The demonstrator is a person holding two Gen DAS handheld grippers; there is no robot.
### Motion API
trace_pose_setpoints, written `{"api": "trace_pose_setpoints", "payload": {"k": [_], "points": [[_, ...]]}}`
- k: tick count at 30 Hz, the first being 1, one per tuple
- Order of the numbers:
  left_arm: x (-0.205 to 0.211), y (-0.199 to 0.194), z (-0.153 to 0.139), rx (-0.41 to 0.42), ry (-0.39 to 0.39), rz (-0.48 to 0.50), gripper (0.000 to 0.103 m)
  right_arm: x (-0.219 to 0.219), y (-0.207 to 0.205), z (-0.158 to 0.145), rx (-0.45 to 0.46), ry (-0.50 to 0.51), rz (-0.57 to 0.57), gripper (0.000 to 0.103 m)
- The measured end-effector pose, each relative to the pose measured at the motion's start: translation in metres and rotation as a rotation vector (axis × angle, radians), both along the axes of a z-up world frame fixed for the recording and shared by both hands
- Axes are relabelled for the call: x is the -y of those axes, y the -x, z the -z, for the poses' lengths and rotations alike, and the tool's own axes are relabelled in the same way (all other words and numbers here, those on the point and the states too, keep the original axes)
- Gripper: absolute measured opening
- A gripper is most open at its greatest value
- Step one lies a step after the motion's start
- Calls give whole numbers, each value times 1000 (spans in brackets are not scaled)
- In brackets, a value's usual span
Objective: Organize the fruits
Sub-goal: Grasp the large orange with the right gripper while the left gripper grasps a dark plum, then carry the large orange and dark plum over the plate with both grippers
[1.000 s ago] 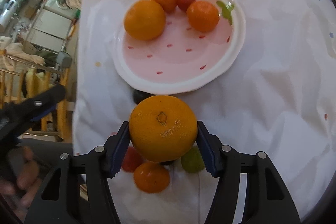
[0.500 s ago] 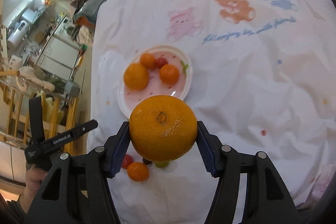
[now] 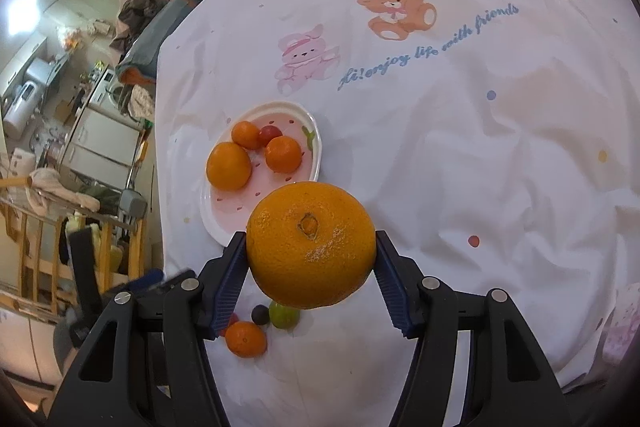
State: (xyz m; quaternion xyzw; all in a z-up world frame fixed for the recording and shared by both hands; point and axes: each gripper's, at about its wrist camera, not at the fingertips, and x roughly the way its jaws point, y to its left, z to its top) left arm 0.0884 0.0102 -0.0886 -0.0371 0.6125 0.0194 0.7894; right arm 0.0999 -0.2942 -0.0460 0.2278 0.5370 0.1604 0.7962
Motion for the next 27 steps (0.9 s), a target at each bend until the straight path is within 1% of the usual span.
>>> {"api": "trace_pose_setpoints", "payload": {"k": [1,2,4,6,8,9,10,12,13,14,15,16,17,21,27], "points": [[8,-1,2,2,8,28,79,2,-2,2,-7,-7,8,64],[16,-3,4,2,12,63,75,3,-3,3,-11,-10,12,64],[34,-8,8,11,-11,130,61,3,-4,4,-17,-10,15,64],[49,-11,11,43,-59,186,56,3,-6,5,-17,-5,13,64],[62,-16,18,54,-106,225,55,1,-7,5,-13,6,8,64],[64,-18,21,47,-100,230,55,0,-6,4,-11,10,7,64],[66,-20,25,39,-90,234,52,0,-7,4,-10,14,7,64],[71,-23,30,36,-96,248,48,1,-8,5,-10,21,10,64],[73,-24,31,43,-110,255,42,1,-9,5,-12,21,12,64],[75,-25,32,44,-120,262,38,1,-9,6,-15,21,12,63],[76,-27,34,42,-125,264,29,1,-10,7,-17,22,13,63],[75,-26,35,41,-131,260,22,1,-11,7,-18,24,12,64],[74,-27,34,45,-141,251,20,0,-11,7,-18,27,9,64],[72,-26,29,45,-122,244,20,-3,-13,7,-11,40,-3,63],[65,-24,26,39,-102,208,19,-7,-14,10,-13,57,-18,64]]}}
